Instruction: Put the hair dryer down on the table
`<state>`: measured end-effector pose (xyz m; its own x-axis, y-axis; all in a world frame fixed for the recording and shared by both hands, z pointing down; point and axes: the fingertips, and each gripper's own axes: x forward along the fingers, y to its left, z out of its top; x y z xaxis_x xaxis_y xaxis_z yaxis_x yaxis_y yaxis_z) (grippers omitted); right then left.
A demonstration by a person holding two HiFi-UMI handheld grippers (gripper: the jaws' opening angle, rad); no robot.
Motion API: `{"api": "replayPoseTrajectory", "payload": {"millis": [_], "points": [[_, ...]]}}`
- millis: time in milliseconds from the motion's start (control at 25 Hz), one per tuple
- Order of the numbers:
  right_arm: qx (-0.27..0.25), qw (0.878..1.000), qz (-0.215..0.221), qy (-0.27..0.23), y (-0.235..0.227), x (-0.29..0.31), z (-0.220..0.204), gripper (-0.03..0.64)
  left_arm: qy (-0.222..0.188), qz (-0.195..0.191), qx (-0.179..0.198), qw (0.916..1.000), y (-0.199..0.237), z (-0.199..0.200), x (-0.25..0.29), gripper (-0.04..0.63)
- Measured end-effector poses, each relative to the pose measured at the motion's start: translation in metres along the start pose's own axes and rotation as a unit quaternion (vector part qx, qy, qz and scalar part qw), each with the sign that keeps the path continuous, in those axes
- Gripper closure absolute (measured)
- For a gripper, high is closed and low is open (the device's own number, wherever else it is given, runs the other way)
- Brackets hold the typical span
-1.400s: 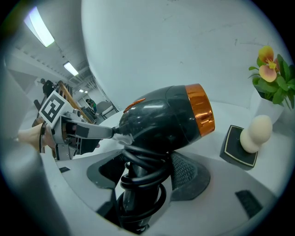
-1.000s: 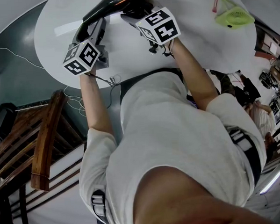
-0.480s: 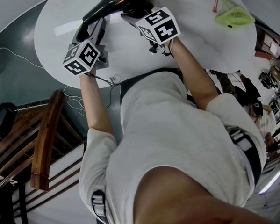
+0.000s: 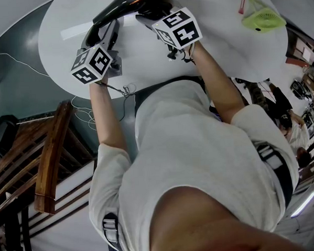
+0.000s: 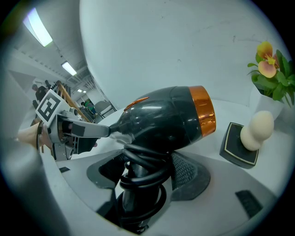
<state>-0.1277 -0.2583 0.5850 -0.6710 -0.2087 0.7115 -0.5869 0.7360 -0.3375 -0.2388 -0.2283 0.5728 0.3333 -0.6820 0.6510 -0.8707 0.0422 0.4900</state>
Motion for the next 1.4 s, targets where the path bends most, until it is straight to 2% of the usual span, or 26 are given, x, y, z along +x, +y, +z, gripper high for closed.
{"api": "replayPoseTrajectory", "payload": {"millis": [1400], "points": [[0.009, 1.0, -0.006, 0.005, -0.0061, 0.0069, -0.0076, 0.328, 0.0, -0.001, 0.007, 1.0, -0.0013, -0.0008, 0.0023, 0.267]]}}
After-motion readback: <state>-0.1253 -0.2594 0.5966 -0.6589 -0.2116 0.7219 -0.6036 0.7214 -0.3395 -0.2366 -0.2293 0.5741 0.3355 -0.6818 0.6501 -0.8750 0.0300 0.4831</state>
